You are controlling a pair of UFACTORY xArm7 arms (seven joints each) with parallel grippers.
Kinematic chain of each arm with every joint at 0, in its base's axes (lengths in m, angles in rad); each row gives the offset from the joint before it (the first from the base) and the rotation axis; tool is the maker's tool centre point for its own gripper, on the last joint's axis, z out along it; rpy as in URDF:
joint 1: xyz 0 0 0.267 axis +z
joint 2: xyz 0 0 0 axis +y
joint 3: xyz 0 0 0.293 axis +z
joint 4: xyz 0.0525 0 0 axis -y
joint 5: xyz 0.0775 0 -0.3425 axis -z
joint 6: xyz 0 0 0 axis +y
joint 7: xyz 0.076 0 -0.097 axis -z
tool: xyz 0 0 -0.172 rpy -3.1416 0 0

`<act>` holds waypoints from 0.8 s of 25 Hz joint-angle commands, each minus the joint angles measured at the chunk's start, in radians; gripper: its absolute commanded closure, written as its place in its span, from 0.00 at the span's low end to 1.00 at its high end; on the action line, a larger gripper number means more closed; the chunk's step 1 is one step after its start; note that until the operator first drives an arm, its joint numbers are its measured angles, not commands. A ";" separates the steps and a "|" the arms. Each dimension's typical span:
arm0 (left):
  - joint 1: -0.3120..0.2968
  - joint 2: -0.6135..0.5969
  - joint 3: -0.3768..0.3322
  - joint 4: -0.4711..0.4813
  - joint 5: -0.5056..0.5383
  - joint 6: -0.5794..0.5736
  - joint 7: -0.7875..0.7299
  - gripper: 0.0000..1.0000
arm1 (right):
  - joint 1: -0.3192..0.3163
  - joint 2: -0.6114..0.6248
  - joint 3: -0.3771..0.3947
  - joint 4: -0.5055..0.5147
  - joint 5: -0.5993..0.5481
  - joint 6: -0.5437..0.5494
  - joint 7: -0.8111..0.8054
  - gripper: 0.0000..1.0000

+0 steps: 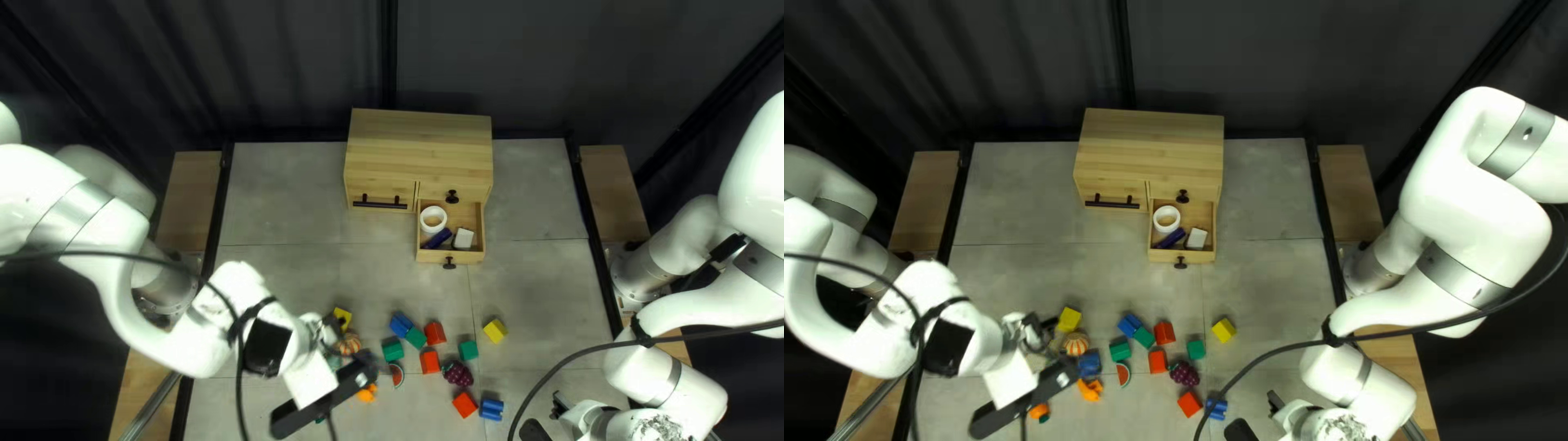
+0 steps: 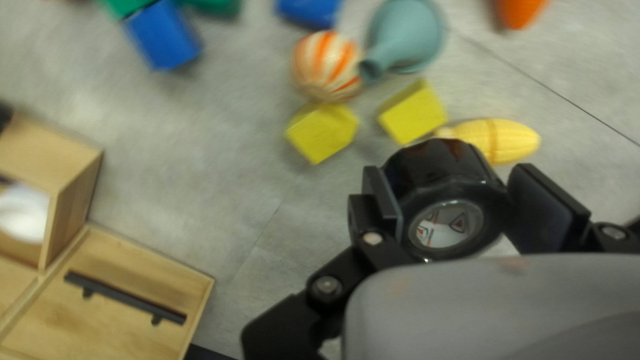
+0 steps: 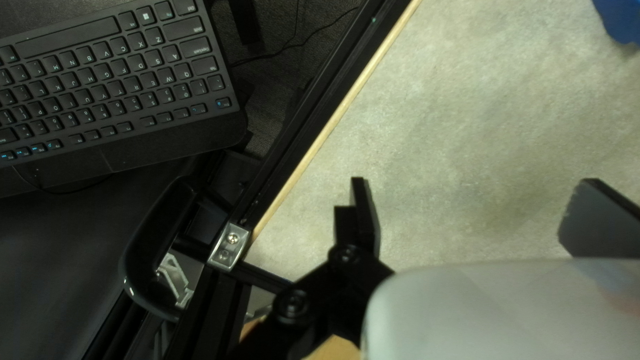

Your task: Open drawers and place objects into drawer and close

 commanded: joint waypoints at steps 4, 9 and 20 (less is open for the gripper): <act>0.001 0.002 0.000 0.003 0.001 -0.001 -0.004 1.00 | 0.000 0.000 0.000 0.000 0.000 0.000 0.000 0.00; 0.005 0.080 0.001 0.155 -0.014 0.107 -0.008 1.00 | 0.000 0.000 0.000 0.000 0.000 0.000 0.000 0.00; 0.126 0.176 0.129 0.146 0.021 -0.109 -0.234 1.00 | 0.000 0.000 0.000 0.000 0.000 0.000 0.000 0.00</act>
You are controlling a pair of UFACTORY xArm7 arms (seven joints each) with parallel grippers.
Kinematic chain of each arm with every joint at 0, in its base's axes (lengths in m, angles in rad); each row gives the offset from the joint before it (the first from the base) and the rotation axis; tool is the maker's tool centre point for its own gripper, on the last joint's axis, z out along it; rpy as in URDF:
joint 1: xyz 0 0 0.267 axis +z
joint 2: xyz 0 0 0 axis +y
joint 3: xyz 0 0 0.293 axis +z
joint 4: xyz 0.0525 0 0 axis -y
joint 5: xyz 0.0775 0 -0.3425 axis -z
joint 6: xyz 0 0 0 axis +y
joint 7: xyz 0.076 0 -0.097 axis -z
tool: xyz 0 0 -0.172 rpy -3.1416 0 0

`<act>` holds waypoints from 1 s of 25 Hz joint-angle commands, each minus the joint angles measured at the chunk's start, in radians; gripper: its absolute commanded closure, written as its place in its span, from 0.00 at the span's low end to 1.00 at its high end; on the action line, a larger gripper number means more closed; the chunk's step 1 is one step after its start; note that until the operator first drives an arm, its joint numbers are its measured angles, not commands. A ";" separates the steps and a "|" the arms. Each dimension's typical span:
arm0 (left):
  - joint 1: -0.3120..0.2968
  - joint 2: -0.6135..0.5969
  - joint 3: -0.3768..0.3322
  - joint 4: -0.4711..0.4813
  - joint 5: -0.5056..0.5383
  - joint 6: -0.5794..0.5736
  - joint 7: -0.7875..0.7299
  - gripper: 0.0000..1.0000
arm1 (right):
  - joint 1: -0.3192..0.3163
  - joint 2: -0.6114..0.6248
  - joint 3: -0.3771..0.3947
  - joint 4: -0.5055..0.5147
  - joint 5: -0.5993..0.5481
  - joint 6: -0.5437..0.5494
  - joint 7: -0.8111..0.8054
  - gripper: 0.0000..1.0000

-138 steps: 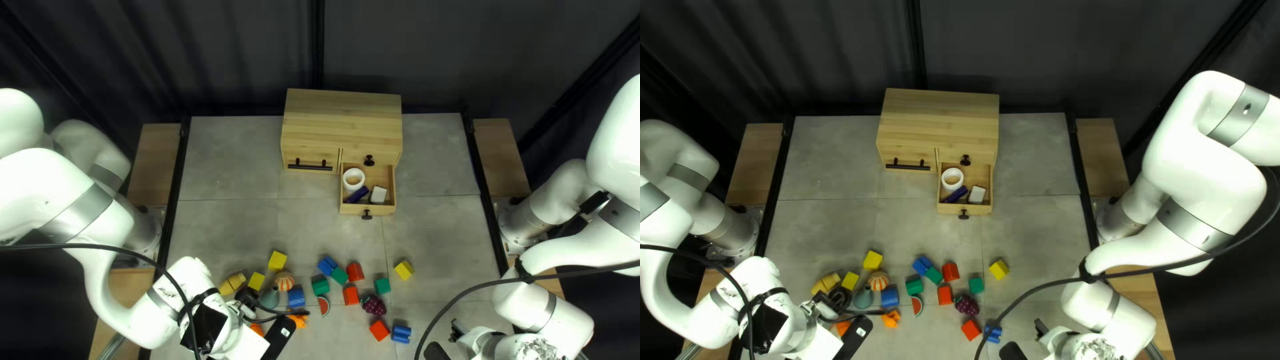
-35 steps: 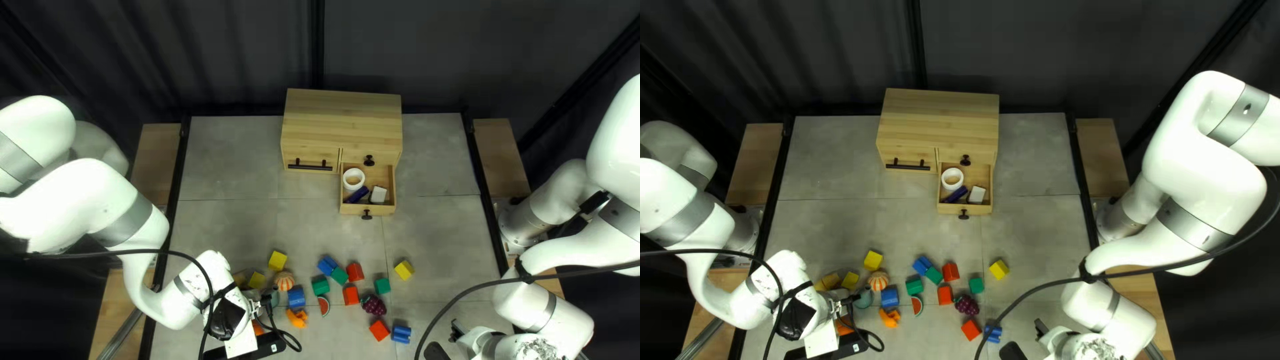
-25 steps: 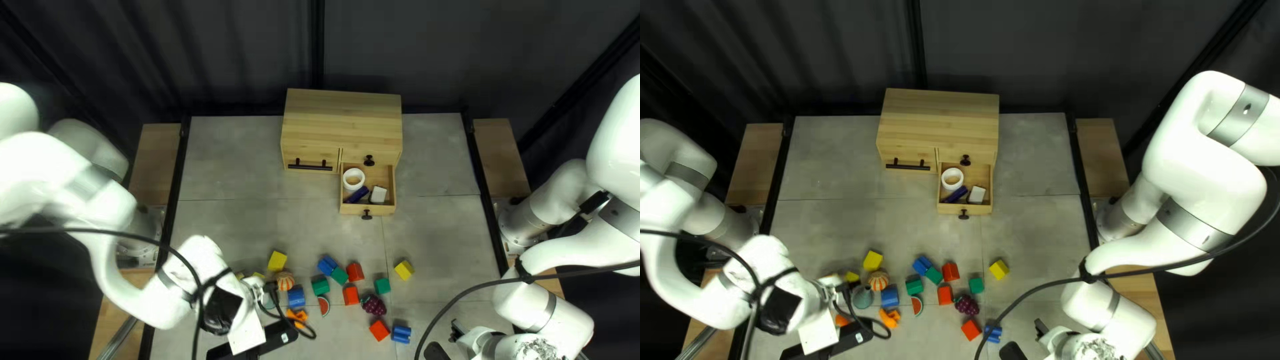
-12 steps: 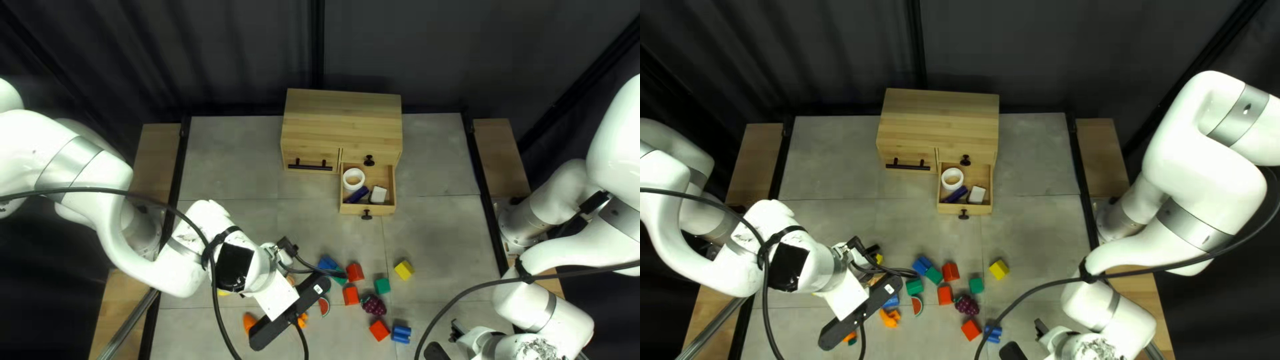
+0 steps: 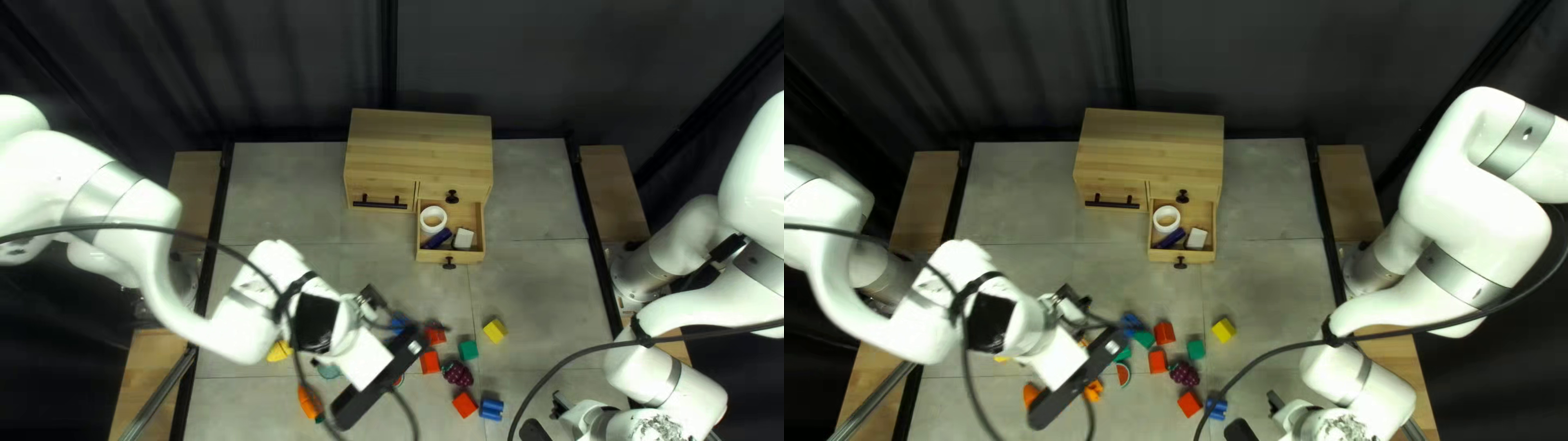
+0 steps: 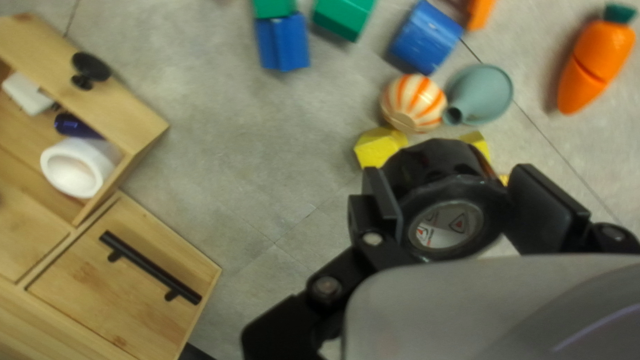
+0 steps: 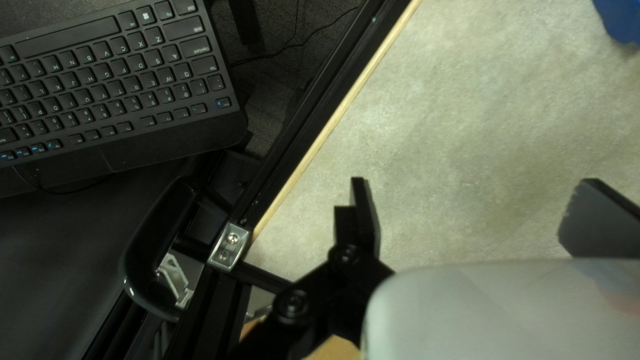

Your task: Open drawers and place objects into drawer and close

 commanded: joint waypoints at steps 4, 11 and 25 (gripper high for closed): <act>0.093 0.051 0.098 -0.028 0.007 -0.182 -0.105 1.00 | 0.000 0.000 0.000 0.000 0.000 0.000 0.000 0.00; 0.136 0.150 0.135 0.058 -0.001 -0.268 -0.104 1.00 | 0.000 0.000 0.000 0.000 0.000 0.000 0.000 0.00; 0.140 0.311 0.177 0.293 0.045 -0.254 -0.116 1.00 | 0.000 0.000 0.000 0.000 0.000 0.000 0.000 0.00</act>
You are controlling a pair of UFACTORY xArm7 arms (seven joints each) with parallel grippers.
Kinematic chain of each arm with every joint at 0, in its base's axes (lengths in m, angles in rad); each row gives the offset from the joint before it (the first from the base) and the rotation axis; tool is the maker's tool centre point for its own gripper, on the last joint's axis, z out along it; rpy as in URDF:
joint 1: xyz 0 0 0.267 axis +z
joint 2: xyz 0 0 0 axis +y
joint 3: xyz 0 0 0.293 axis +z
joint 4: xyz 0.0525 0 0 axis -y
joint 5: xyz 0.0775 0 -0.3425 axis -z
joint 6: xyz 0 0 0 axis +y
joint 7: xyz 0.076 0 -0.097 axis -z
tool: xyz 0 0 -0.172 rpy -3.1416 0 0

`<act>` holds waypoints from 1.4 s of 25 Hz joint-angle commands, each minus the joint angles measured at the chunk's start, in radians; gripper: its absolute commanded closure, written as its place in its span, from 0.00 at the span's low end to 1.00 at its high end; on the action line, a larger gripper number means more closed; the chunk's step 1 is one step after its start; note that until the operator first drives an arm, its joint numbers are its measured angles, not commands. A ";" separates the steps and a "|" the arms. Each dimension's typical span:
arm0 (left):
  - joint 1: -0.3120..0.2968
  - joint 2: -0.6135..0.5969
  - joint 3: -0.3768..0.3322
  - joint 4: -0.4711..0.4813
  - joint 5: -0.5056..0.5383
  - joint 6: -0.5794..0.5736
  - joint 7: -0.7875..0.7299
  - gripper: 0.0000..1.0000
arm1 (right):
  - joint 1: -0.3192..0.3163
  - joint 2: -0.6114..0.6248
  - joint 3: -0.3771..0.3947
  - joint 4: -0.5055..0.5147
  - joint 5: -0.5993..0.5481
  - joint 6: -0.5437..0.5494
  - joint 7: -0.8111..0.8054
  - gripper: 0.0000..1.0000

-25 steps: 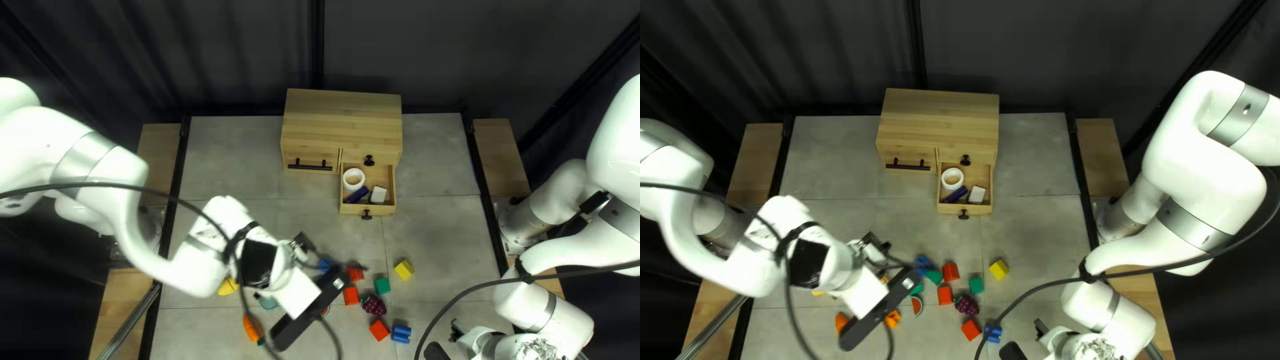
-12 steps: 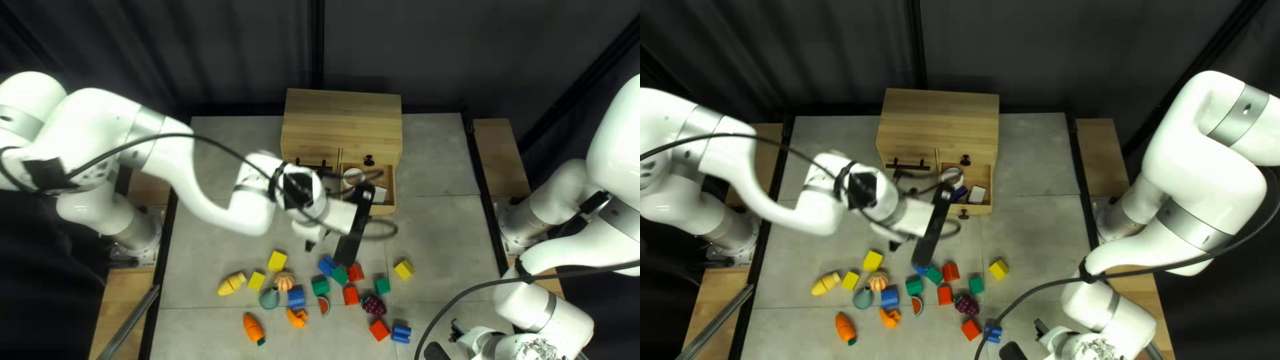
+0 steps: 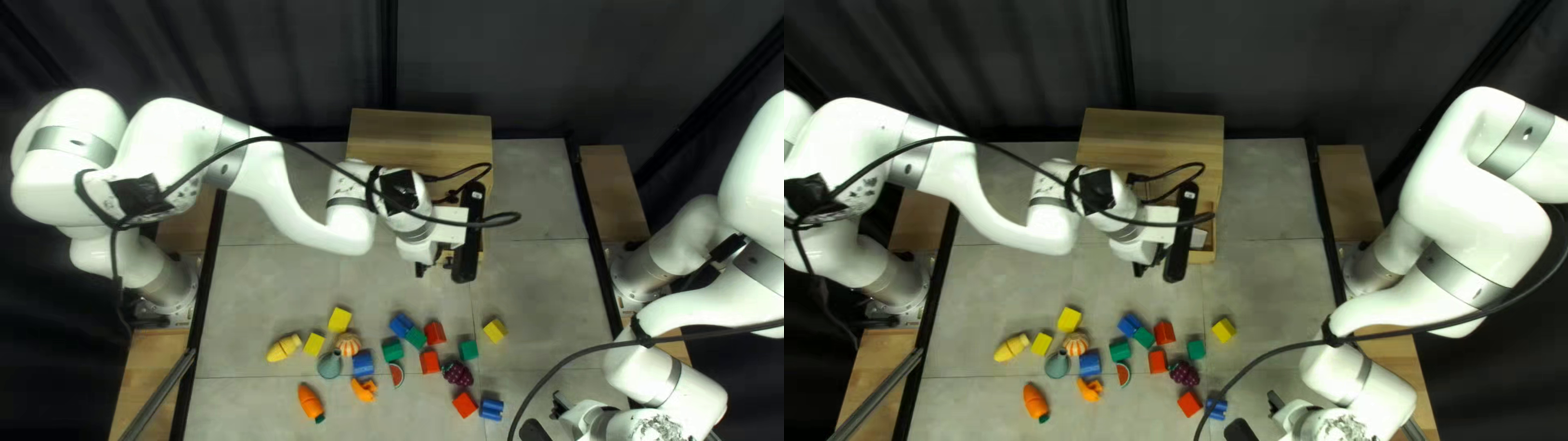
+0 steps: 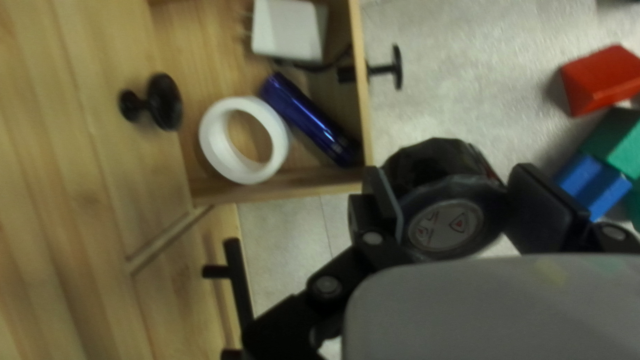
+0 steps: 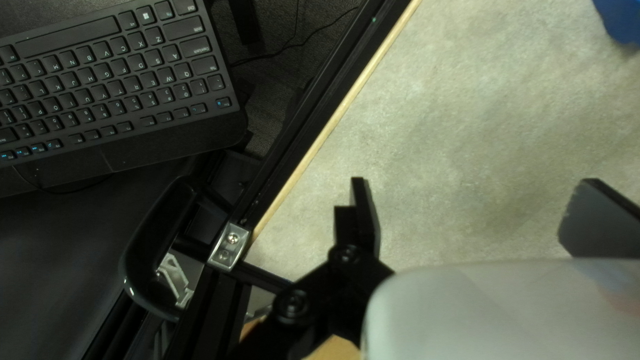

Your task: Open drawers and place objects into drawer and close

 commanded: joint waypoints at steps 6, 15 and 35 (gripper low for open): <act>-0.029 0.112 0.034 0.132 0.068 -0.018 -0.053 1.00 | 0.000 0.000 0.000 0.000 0.000 0.000 0.000 0.00; -0.035 0.207 0.060 0.232 0.088 -0.011 -0.076 1.00 | 0.000 0.000 0.000 0.000 0.000 0.000 0.000 0.00; -0.020 0.292 0.058 0.344 0.051 0.088 -0.069 0.00 | 0.000 0.000 0.000 0.000 0.000 0.000 0.000 0.00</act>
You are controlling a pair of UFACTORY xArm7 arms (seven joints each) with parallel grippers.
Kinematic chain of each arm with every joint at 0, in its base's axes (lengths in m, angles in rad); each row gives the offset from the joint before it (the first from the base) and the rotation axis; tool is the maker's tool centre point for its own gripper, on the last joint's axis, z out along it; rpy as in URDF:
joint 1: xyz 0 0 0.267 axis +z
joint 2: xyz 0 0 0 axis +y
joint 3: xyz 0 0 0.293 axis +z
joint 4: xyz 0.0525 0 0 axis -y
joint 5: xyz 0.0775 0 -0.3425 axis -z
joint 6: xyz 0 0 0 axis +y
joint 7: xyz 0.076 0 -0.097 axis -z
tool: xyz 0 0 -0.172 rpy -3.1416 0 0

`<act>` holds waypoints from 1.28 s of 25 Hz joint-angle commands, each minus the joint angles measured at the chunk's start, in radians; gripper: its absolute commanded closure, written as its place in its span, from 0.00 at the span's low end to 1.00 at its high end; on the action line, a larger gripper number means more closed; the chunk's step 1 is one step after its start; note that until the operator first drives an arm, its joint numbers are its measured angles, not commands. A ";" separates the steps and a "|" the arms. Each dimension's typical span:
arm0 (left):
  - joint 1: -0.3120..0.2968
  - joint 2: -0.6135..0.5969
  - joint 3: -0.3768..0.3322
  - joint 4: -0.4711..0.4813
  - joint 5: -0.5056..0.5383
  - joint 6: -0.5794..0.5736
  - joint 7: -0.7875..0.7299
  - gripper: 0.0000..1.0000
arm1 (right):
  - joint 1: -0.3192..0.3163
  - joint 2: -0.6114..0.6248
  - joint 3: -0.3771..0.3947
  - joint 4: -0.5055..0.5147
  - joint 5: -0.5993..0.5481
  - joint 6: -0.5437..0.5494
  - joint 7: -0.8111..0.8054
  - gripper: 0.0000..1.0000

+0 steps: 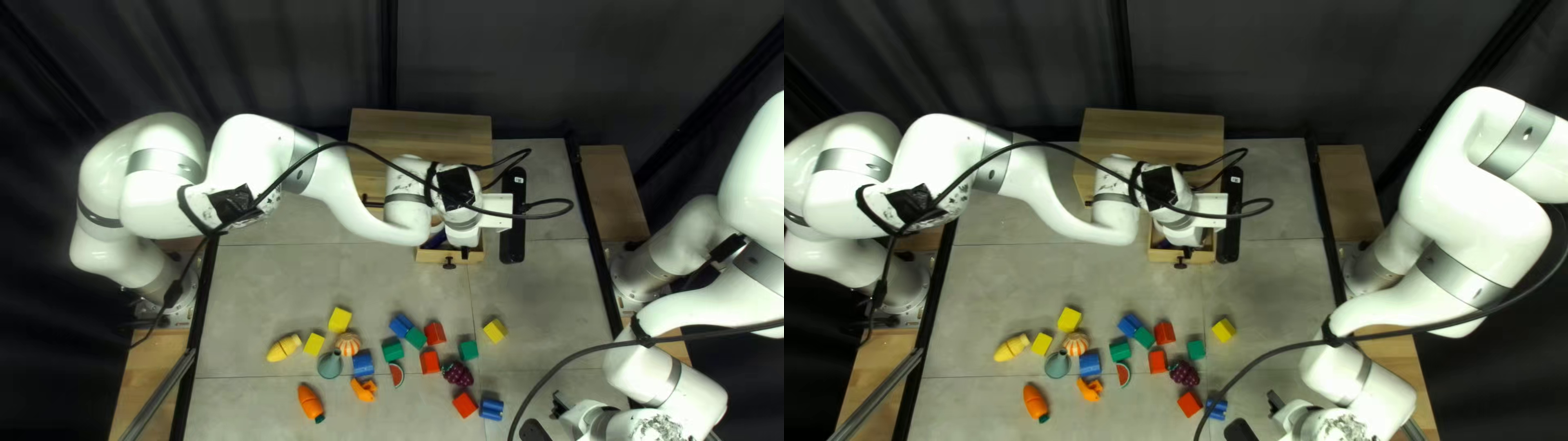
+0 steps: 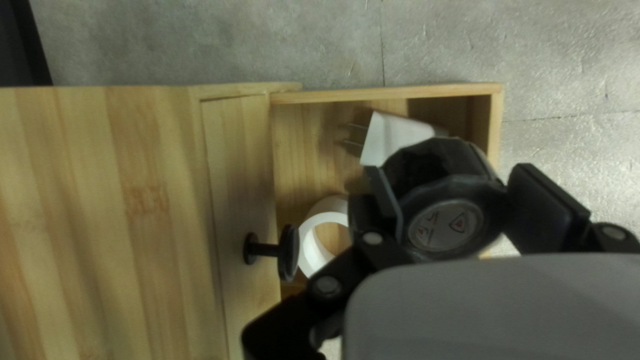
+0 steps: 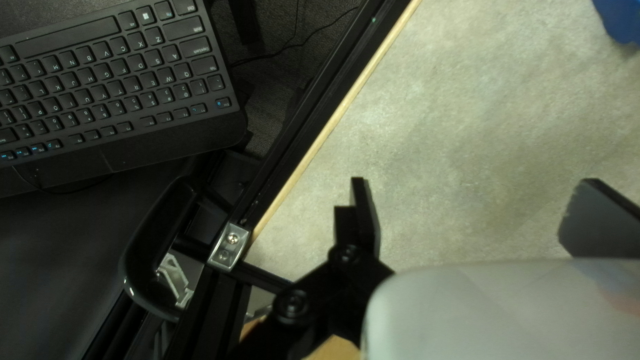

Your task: Open drawers and place objects into drawer and close

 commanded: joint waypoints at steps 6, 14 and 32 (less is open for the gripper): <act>-0.025 -0.046 0.003 -0.023 0.008 0.041 -0.034 0.00 | 0.000 0.000 0.000 0.000 0.000 0.000 0.000 0.00; -0.083 -0.213 -0.011 -0.237 0.057 -0.001 -0.099 0.00 | 0.000 0.000 0.000 0.000 0.000 0.000 0.000 0.00; -0.205 -0.519 -0.208 -0.644 -0.210 -0.031 0.164 0.00 | 0.000 0.000 0.000 0.000 0.000 0.000 0.000 0.00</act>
